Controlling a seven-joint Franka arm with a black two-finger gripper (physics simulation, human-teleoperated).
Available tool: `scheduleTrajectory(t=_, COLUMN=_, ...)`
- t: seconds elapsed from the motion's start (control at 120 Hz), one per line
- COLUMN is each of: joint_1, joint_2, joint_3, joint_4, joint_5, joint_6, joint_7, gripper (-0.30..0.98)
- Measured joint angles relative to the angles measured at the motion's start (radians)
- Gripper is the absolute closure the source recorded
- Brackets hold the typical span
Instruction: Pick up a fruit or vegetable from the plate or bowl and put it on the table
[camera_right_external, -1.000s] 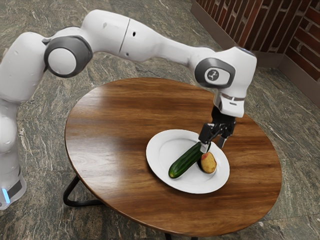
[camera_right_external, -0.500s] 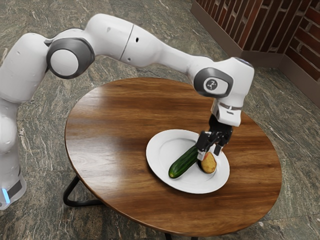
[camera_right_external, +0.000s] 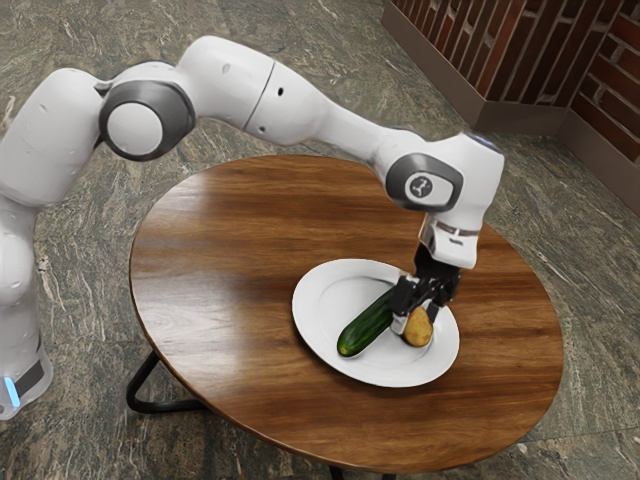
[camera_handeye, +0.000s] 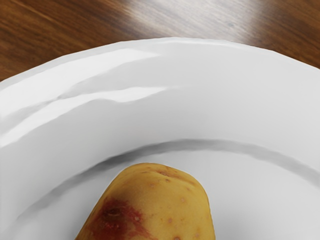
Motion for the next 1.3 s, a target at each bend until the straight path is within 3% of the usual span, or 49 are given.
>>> scheduleTrajectory(t=0.367, joint_1=0.000, joint_2=0.009, joint_3=0.001, joint_4=-0.001, joint_5=0.002, joint_6=0.014, joint_7=0.006, gripper=0.41)
scheduleTrajectory(t=0.558, joint_1=0.000, joint_2=0.008, joint_3=0.001, joint_4=0.000, joint_5=0.005, joint_6=0.019, joint_7=0.004, gripper=0.47)
scheduleTrajectory(t=0.917, joint_1=0.005, joint_2=-0.074, joint_3=0.006, joint_4=0.019, joint_5=0.006, joint_6=0.013, joint_7=-0.017, gripper=0.47)
scheduleTrajectory(t=1.017, joint_1=0.009, joint_2=-0.116, joint_3=0.062, joint_4=0.034, joint_5=0.005, joint_6=0.012, joint_7=-0.035, gripper=0.47)
scheduleTrajectory(t=1.3, joint_1=0.011, joint_2=-0.160, joint_3=0.337, joint_4=0.049, joint_5=0.002, joint_6=0.008, joint_7=-0.130, gripper=0.47)
